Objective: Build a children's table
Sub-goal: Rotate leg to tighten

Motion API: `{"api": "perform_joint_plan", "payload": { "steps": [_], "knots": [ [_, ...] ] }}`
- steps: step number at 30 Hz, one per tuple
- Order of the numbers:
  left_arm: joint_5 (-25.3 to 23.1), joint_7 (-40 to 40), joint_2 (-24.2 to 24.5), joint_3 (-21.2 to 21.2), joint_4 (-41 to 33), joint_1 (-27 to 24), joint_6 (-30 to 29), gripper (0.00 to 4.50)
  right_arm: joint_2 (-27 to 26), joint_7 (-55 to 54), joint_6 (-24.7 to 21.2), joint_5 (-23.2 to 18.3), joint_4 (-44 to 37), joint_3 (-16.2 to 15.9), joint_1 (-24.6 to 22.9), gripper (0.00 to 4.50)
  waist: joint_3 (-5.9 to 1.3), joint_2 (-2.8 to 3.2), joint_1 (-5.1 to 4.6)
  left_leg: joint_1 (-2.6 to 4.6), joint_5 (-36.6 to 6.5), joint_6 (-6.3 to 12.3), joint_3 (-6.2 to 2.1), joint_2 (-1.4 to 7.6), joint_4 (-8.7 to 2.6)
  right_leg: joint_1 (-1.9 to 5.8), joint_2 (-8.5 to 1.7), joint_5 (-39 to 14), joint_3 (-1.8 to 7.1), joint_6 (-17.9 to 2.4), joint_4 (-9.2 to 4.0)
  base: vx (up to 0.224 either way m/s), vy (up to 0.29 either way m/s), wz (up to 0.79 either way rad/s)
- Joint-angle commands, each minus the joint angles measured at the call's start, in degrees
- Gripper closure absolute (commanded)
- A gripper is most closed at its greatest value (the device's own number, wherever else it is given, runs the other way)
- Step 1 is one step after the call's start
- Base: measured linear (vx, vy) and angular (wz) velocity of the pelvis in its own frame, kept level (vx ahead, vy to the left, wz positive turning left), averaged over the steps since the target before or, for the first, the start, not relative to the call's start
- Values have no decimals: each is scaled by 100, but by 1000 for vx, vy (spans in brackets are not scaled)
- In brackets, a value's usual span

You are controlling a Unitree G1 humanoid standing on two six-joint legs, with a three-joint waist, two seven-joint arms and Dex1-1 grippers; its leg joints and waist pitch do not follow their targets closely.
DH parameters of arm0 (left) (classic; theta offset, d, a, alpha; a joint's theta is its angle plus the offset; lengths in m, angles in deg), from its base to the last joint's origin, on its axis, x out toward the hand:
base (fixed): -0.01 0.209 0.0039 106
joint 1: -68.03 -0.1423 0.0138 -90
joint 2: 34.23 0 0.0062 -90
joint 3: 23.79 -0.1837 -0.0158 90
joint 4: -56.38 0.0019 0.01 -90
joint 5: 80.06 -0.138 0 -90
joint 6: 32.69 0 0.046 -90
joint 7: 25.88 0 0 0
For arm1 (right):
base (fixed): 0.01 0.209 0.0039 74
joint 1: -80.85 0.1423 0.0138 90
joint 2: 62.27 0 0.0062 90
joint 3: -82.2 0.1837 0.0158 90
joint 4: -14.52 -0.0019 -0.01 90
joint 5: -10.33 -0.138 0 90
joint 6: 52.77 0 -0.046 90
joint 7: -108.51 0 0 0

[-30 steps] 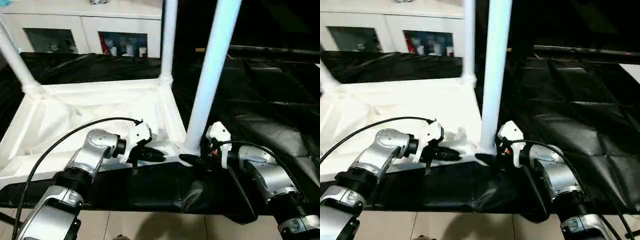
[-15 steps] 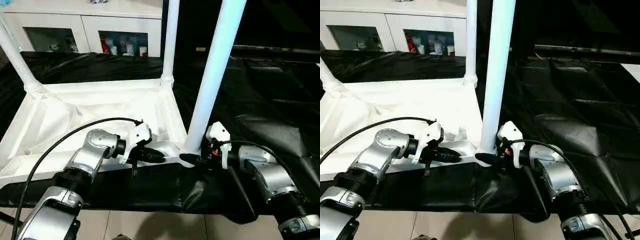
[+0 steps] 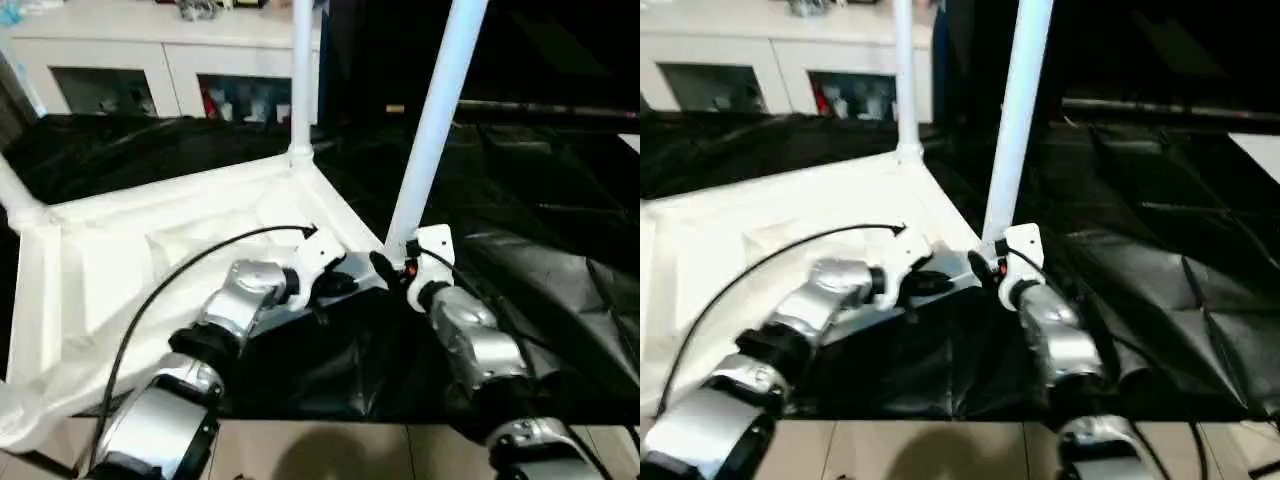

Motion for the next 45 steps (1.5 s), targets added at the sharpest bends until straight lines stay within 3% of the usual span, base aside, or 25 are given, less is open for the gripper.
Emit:
{"api": "perform_joint_plan", "payload": {
  "steps": [1, 3, 7, 13, 17, 20, 22, 25, 26, 29, 37, 42, 45],
  "knots": [
    [79, 349, -333, 71, 254, 9, 119, 450, -399, 289, 54, -16, 173, -321, -11, 106, -209, -74, -55, 118, -2305, -116, -168, 225, -458, 29, -319, -2533, 204, -754, -626, 0, 0, 0],
    [80, 230, -256, 86, 242, 30, 192, 450, -358, 519, 183, -102, 97, -272, -8, 103, -225, -69, -44, 89, -2134, -54, -160, 234, -461, 55, -309, -2095, 206, -823, -585, 0, 0, 0],
    [113, -77, -65, 59, 151, 2, 312, 450, -147, 866, 187, -161, -61, -346, -4, 64, -222, -79, -40, 63, -2069, 27, -157, 227, -463, 83, -318, -2050, 199, -874, -579, 0, 0, 0],
    [352, -1406, 520, -10, -369, -276, 475, 450, 953, 2766, 31, -284, -874, -719, -232, 58, -250, -95, 6, 16, -1507, 283, -125, 239, -413, 156, -317, -1201, 191, -1081, -490, 0, 0, 0],
    [405, -2266, 917, -195, -696, -462, 372, 450, 1572, 3753, -75, -387, -1250, -854, -384, 58, -305, -69, 43, -3, -835, 556, -92, 249, -332, 193, -266, 81, 159, -1428, -331, 0, 0, 0],
    [506, -2819, 1156, -323, -1034, -601, 198, 450, 1819, 4176, -196, -416, -1434, -985, -442, 58, -342, -53, 71, -10, -562, 716, -73, 259, -271, 172, -246, 669, 142, -1642, -246, 0, 0, 0],
    [548, -2984, 1231, -352, -1175, -655, 102, 450, 1878, 4275, -232, -406, -1476, -1040, -449, 58, -310, -53, 80, -19, -700, 714, -63, 269, -284, 156, -255, 468, 135, -1689, -264, 0, 0, 0],
    [578, -3071, 1290, -363, -1304, -703, 74, 450, 1894, 4350, -303, -423, -1521, -1097, -456, 58, -282, -39, 88, 3, -1085, 508, -71, 286, -328, 135, -268, -201, 147, -1605, -327, 0, 0, 0],
    [581, -3081, 1295, -355, -1327, -714, 56, 450, 1876, 4397, -329, -424, -1535, -1121, -459, 85, -281, -46, 84, 7, -1169, 415, -78, 283, -341, 141, -279, -395, 147, -1560, -344, 0, 0, 0],
    [568, -3007, 1292, -323, -1326, -713, 52, 450, 1839, 4466, -352, -398, -1554, -1190, -467, 97, -273, -55, 67, 15, -1297, 272, -86, 282, -359, 133, -284, -590, 160, -1485, -365, 0, 0, 0],
    [550, -2927, 1345, -308, -1354, -711, 10, 450, 1886, 4540, -423, -397, -1624, -1231, -483, 169, -290, -56, 56, 0, -1053, 348, -81, 265, -327, 154, -277, -201, 157, -1538, -326, 0, 0, 0],
    [531, -2803, 1326, -269, -1266, -668, 9, 450, 1860, 4504, -466, -427, -1597, -1193, -504, 178, -295, -69, 62, 3, -998, 385, -79, 264, -316, 158, -278, -128, 155, -1571, -313, 0, 0, 0],
    [482, -2289, 1174, -151, -1092, -580, -86, 450, 1604, 3953, -441, -396, -1351, -1030, -484, 180, -278, -77, 47, 0, -1085, 335, -84, 260, -326, 140, -286, -332, 160, -1548, -335, 0, 0, 0]
  ]
}}
